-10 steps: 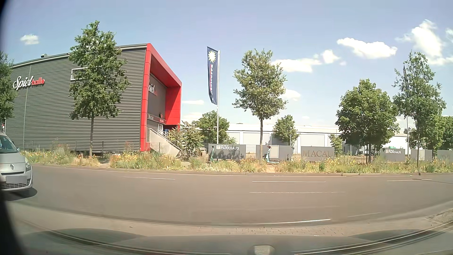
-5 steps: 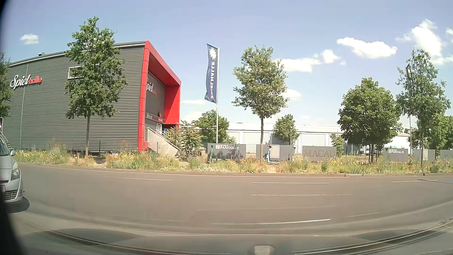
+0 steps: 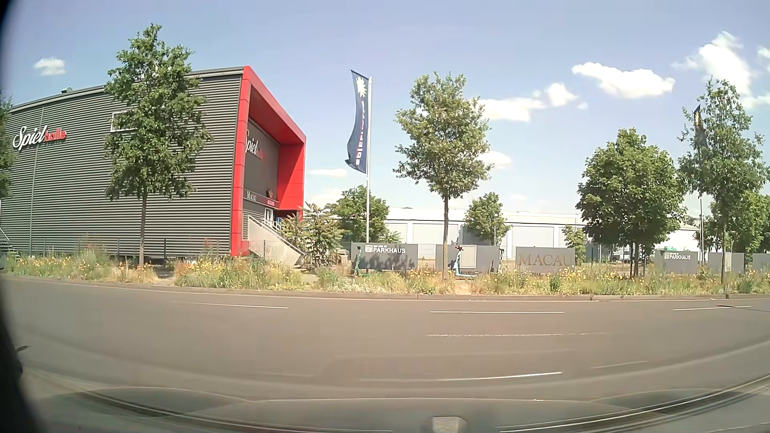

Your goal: Follow the waypoints while adhering to traffic rules and regulations

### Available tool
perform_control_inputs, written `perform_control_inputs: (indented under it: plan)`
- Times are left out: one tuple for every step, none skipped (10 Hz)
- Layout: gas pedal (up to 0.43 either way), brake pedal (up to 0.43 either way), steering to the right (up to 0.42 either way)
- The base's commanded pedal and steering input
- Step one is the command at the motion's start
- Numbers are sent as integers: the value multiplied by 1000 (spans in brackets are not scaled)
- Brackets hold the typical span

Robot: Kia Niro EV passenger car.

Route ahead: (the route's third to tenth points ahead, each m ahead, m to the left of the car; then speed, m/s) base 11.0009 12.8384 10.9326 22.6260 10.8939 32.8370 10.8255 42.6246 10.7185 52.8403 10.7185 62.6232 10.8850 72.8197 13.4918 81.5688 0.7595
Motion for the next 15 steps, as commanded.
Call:
perform_control_inputs:
  plan:
    - [0, 128, 5]
    - [0, 122, 5]
    - [0, 128, 3]
    - [0, 128, 0]
    - [0, 128, -6]
    - [0, 128, -11]
    - [0, 128, -13]
    - [0, 128, -13]
    - [0, 122, -13]
    - [0, 122, -13]
    - [0, 122, -12]
    - [0, 122, -12]
    - [0, 122, -12]
    - [0, 110, -12]
    - [0, 104, -12]
